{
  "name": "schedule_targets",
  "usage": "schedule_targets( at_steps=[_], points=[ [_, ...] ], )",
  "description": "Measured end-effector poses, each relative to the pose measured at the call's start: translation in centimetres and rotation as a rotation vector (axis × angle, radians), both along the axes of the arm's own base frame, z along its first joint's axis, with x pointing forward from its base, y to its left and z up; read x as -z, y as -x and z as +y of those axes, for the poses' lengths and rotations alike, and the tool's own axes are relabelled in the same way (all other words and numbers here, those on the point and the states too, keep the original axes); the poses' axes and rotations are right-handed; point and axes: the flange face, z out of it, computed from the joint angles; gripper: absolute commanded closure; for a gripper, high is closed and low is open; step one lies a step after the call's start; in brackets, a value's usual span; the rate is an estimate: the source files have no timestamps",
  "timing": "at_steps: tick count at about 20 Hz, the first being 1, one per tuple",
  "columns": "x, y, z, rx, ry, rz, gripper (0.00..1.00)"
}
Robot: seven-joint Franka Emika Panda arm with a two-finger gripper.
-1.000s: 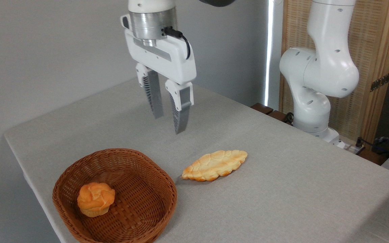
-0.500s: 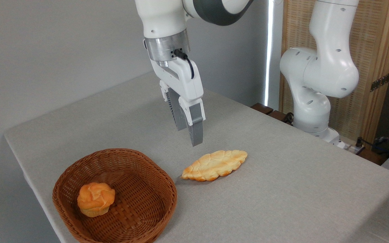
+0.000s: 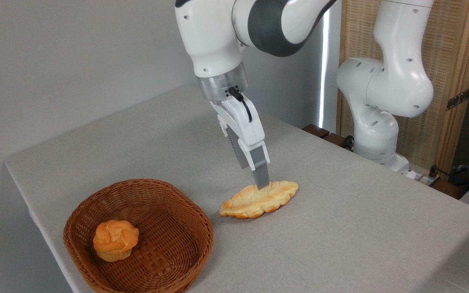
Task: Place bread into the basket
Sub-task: 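Move the open gripper over the leaf-shaped bread and lower it, then close the gripper on the edge of the leaf-shaped bread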
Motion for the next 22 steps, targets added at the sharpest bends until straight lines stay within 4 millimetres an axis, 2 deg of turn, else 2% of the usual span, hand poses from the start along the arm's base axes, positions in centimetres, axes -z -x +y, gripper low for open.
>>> schedule_targets(
  at_steps=[7, 13, 18, 22],
  points=[
    [2.8, 1.5, 1.4, 0.033, -0.05, 0.058, 0.0],
    [3.9, 1.8, 1.4, 0.036, -0.052, 0.07, 0.0],
    [5.7, 2.1, 1.2, 0.045, -0.048, 0.051, 0.0],
    [5.9, 2.1, 1.2, 0.048, -0.047, 0.048, 0.0]
  ],
)
